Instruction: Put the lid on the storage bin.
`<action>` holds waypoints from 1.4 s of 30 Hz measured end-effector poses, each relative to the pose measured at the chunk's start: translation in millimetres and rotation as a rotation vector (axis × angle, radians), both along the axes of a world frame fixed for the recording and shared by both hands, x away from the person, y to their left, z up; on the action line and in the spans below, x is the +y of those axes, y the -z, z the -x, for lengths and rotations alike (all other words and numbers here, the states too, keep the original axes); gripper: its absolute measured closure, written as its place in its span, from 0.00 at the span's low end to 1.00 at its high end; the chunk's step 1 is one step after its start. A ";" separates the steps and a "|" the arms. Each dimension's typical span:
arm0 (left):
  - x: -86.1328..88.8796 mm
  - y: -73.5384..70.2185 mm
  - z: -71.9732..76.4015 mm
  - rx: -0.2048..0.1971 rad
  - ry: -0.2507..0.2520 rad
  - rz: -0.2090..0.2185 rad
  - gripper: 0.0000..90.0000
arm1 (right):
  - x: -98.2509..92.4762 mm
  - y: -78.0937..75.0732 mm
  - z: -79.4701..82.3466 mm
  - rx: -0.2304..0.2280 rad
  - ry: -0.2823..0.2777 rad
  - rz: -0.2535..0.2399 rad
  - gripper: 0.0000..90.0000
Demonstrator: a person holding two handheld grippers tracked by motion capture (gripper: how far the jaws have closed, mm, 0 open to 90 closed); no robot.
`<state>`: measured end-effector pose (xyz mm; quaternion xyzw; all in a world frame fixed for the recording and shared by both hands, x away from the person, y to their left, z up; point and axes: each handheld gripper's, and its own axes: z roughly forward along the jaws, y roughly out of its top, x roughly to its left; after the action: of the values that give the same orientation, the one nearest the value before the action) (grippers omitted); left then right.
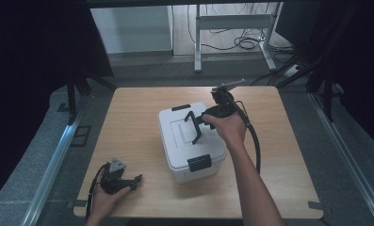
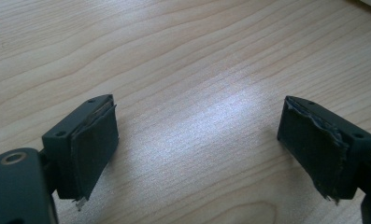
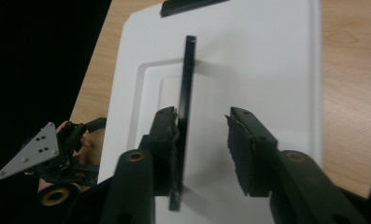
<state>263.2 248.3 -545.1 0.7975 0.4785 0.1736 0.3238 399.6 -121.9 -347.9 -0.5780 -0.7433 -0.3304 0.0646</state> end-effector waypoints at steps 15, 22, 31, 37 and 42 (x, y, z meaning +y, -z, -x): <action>0.0 0.1 0.0 -0.001 -0.001 0.000 0.14 | -79.1 10.3 12.7 -0.062 0.030 -0.032 0.62; -0.1 0.2 0.1 -0.002 -0.002 0.000 0.14 | -105.2 29.2 20.2 -0.080 0.040 -0.052 0.60; -0.1 0.2 0.1 0.000 -0.001 0.001 0.14 | -128.7 52.1 31.7 -0.094 0.043 -0.056 0.58; -0.1 0.2 0.2 -0.001 -0.001 0.001 0.14 | -138.4 76.0 37.5 -0.100 0.056 -0.066 0.56; -0.1 0.2 0.2 0.000 -0.001 0.001 0.14 | -140.9 93.3 43.0 -0.115 0.045 -0.063 0.56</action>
<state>263.0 248.2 -545.3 0.7972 0.4787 0.1736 0.3242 356.6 -262.7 -441.2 -0.5722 -0.7219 -0.3879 0.0326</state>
